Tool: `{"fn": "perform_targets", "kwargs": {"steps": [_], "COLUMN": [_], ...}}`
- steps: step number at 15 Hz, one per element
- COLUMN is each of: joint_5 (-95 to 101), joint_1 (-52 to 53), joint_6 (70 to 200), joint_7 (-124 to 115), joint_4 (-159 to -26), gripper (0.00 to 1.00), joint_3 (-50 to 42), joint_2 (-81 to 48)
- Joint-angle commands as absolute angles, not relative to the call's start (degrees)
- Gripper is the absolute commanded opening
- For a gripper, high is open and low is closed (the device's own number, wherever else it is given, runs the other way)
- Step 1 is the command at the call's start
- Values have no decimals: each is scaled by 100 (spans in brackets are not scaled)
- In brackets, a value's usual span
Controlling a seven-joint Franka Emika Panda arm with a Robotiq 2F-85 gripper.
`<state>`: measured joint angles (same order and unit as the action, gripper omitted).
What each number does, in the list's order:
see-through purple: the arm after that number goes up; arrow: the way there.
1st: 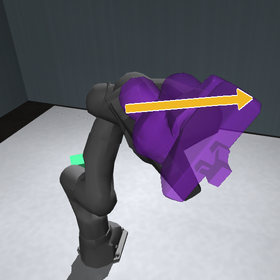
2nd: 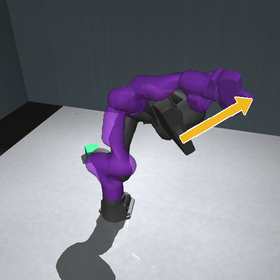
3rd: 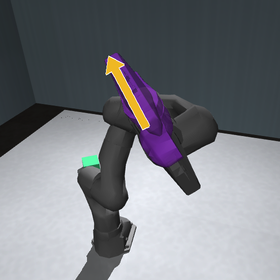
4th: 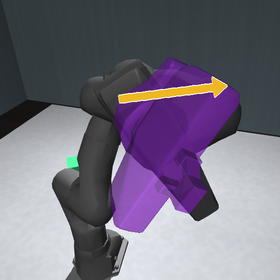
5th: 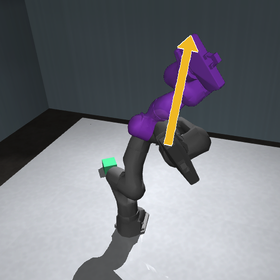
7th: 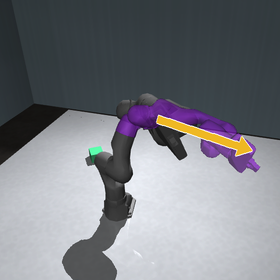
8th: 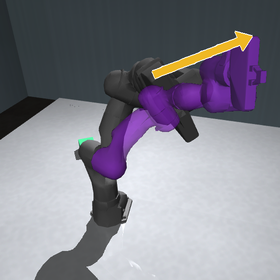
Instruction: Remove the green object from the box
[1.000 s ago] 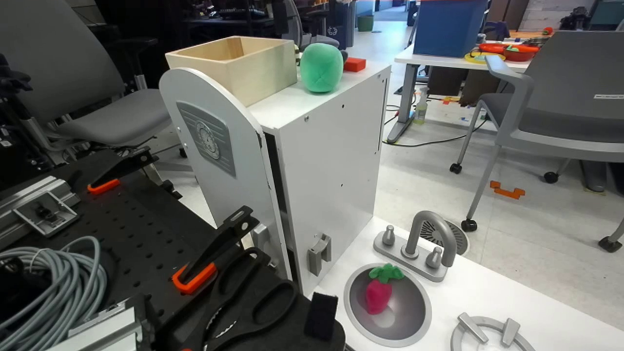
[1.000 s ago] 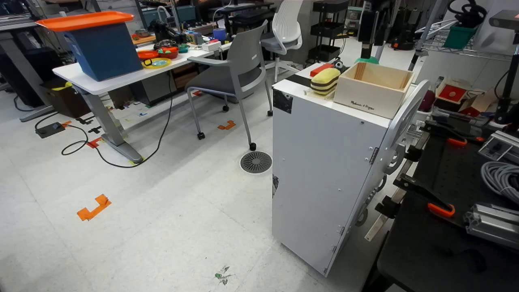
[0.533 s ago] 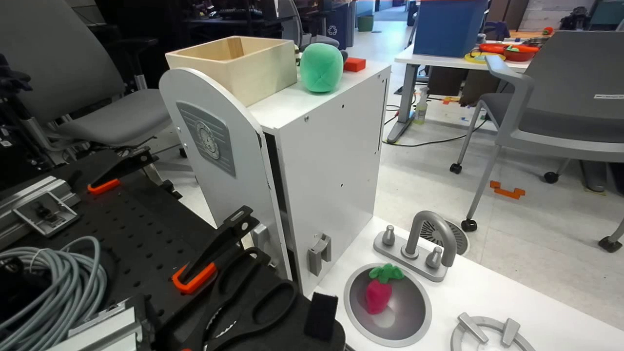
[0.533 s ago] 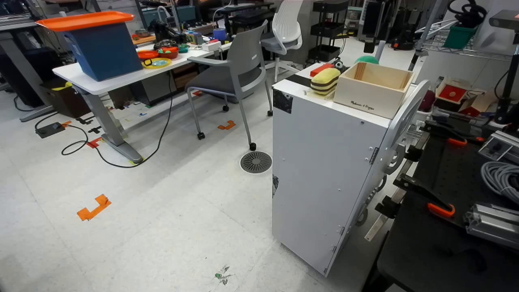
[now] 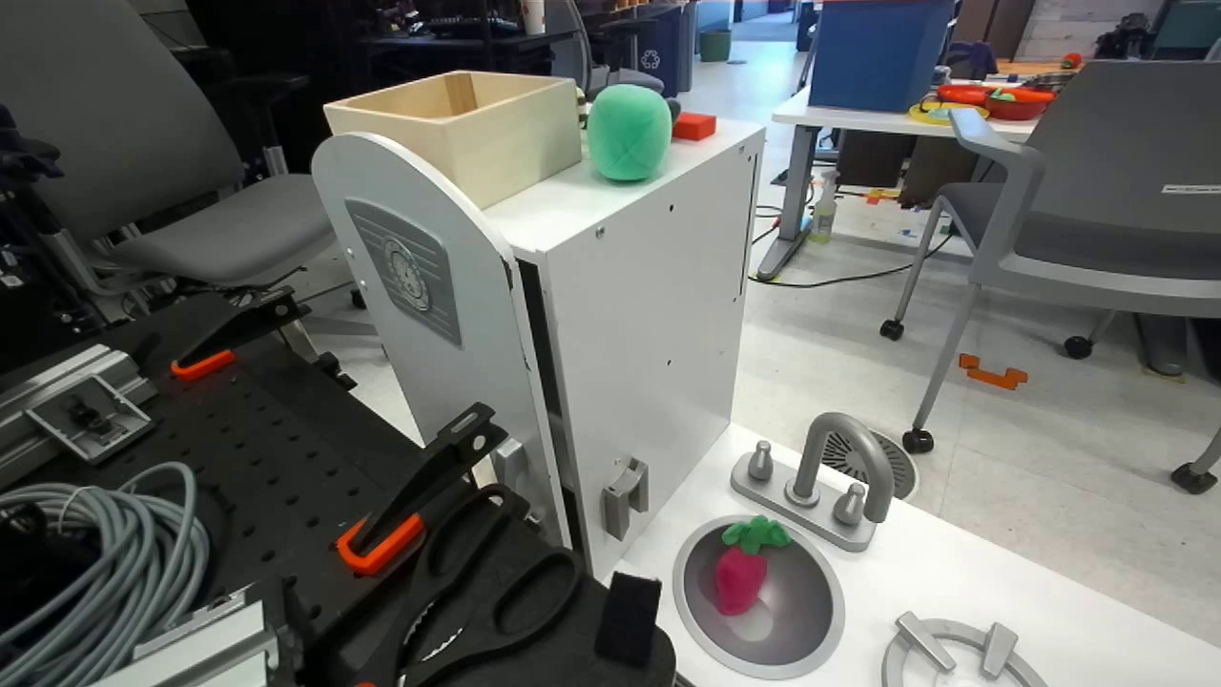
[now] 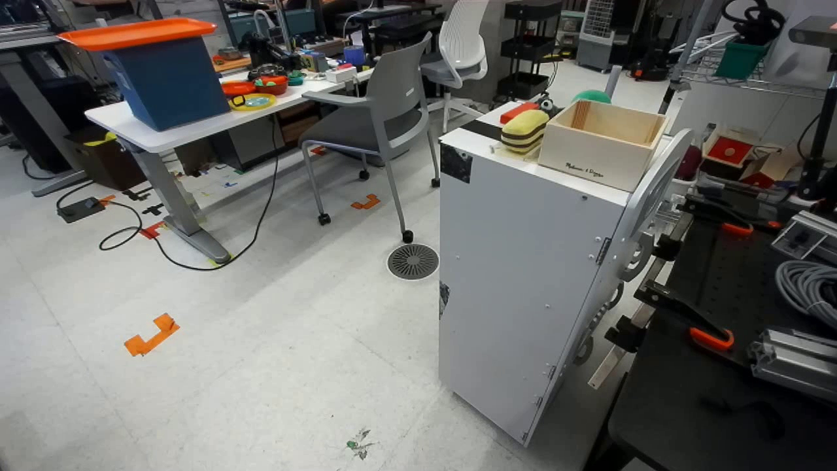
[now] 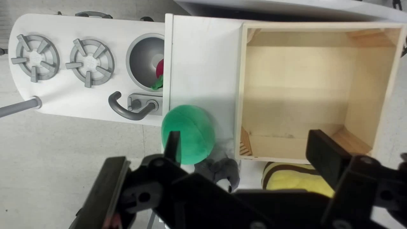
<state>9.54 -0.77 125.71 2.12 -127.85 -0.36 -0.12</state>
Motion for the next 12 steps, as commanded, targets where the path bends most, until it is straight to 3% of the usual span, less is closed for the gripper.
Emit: {"fn": "perform_targets", "kwargs": {"steps": [1, 12], "joint_5": [888, 708], "joint_1": [-29, 5], "joint_6": [12463, 12541], "joint_7": [162, 289], "joint_4": [-13049, -13247], "gripper": [100, 100], "joint_3": [8, 46], "joint_2": [404, 620]}}
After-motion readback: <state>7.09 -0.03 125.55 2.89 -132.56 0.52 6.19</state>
